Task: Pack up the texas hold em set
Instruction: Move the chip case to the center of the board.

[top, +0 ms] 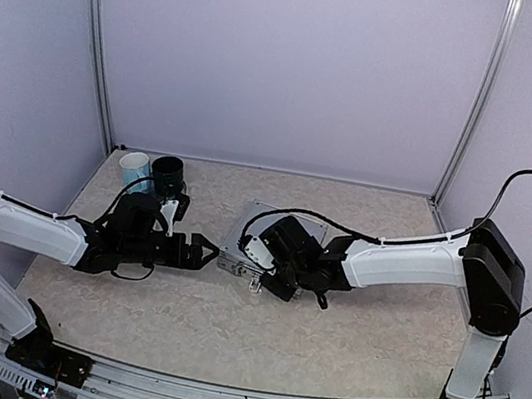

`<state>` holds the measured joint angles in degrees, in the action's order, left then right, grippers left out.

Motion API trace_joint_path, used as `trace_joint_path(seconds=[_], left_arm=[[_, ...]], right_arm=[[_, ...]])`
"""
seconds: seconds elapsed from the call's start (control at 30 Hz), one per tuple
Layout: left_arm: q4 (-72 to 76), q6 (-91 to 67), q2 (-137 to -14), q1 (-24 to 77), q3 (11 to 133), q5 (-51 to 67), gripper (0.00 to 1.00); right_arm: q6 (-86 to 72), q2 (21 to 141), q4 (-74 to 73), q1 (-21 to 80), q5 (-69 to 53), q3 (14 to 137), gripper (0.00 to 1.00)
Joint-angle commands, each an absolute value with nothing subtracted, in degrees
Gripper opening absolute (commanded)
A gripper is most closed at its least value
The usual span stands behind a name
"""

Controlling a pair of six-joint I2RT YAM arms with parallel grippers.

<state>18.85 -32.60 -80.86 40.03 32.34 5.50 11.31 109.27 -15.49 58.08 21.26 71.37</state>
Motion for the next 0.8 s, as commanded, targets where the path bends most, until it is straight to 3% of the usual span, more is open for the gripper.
trace_joint_path(seconds=[0.0, 0.37, 0.77], left_arm=[[18.45, -32.38, -82.66, 39.73, 32.84, 5.58, 0.99], [20.52, -37.93, -82.56, 41.75, 28.79, 5.69, 0.99], [22.42, -39.2, -83.76, 41.84, 27.73, 6.77, 0.99]], right_arm=[[12.8, 108.77, -13.88, 58.69, 25.9, 69.59, 0.41], [11.76, 109.54, -12.29, 61.09, 27.22, 69.28, 0.0], [8.79, 108.47, -13.1, 62.87, 24.5, 70.6, 0.0]])
